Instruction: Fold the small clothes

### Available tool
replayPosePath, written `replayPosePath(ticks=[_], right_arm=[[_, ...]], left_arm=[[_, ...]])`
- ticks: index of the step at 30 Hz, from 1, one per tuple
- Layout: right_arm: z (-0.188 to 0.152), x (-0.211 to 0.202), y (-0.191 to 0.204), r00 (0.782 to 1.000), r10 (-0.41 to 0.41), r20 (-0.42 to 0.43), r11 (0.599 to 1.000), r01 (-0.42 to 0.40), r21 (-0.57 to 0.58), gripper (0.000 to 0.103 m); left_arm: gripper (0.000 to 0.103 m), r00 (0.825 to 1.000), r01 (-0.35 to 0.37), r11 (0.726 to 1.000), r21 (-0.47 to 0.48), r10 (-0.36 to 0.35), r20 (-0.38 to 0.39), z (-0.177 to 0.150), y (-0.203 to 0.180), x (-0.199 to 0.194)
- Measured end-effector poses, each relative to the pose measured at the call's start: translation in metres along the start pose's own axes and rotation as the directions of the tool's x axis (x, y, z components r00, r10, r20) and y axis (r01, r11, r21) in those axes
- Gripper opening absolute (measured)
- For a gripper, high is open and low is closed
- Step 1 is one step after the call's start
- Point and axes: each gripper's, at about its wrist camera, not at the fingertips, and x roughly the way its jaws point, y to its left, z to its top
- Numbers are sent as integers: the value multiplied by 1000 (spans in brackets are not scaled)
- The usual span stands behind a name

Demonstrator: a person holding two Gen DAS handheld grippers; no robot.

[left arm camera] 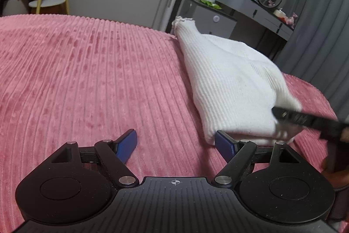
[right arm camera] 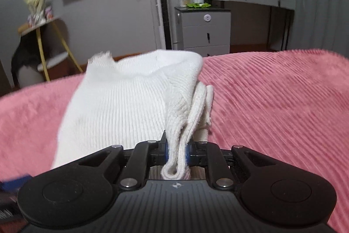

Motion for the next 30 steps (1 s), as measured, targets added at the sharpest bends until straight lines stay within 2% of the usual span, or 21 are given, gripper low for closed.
replayPosePath(ticks=[2, 3, 4, 6, 8, 9, 10, 12, 14, 15, 16, 18, 24, 30], right_arm=[[-4, 1, 5, 1000, -26, 7, 997, 26, -70, 15], [-3, -2, 7, 999, -31, 11, 996, 32, -87, 20], [1, -6, 7, 999, -44, 18, 995, 46, -88, 35], [10, -16, 0, 994, -93, 55, 994, 96, -55, 53], [19, -32, -12, 988, -95, 122, 995, 95, 8, 53], [23, -38, -15, 983, -103, 149, 994, 99, 36, 52], [27, -43, -15, 978, -105, 178, 994, 98, 48, 46], [32, -41, -5, 975, -84, 204, 996, 87, -5, 37], [33, -29, 9, 980, -43, 196, 995, 59, -80, 23], [32, -21, 12, 983, -23, 184, 995, 40, -89, 14], [30, -13, 15, 987, -13, 160, 996, 27, -86, 11], [24, 3, 13, 991, -19, 129, 996, 30, -88, 9], [-5, 16, 15, 980, -74, 187, 976, 109, -187, 5], [-1, 12, 14, 979, -47, 200, 987, 77, -144, 5]], left_arm=[[84, 1000, -1, 1000, -3, 1, -3, 0, 1, 0], [84, 1000, -2, 1000, -5, 2, -3, 1, 1, 0], [84, 1000, -2, 1000, -8, 2, -2, 1, 2, -1], [84, 1000, 2, 1000, -20, -2, -5, 1, 4, -2], [84, 1000, 7, 999, -32, -7, -9, 2, 6, -2], [84, 1000, 7, 999, -34, -8, -10, 2, 7, -2], [85, 1000, 6, 999, -32, -6, -10, 2, 7, -2], [85, 1000, -3, 1000, -15, 3, -11, 1, 3, -2], [85, 1000, -12, 1000, 7, 12, -12, -1, 0, -1], [85, 1000, -16, 1000, 18, 16, -12, -2, -2, -1], [85, 1000, -18, 999, 27, 19, -12, -3, -2, -1], [85, 1000, -21, 999, 35, 22, -14, -4, -3, -1], [85, 999, -27, 999, 31, 27, -29, 1, -3, -1], [85, 998, -65, 998, -24, 64, -30, 13, -1, -13]])
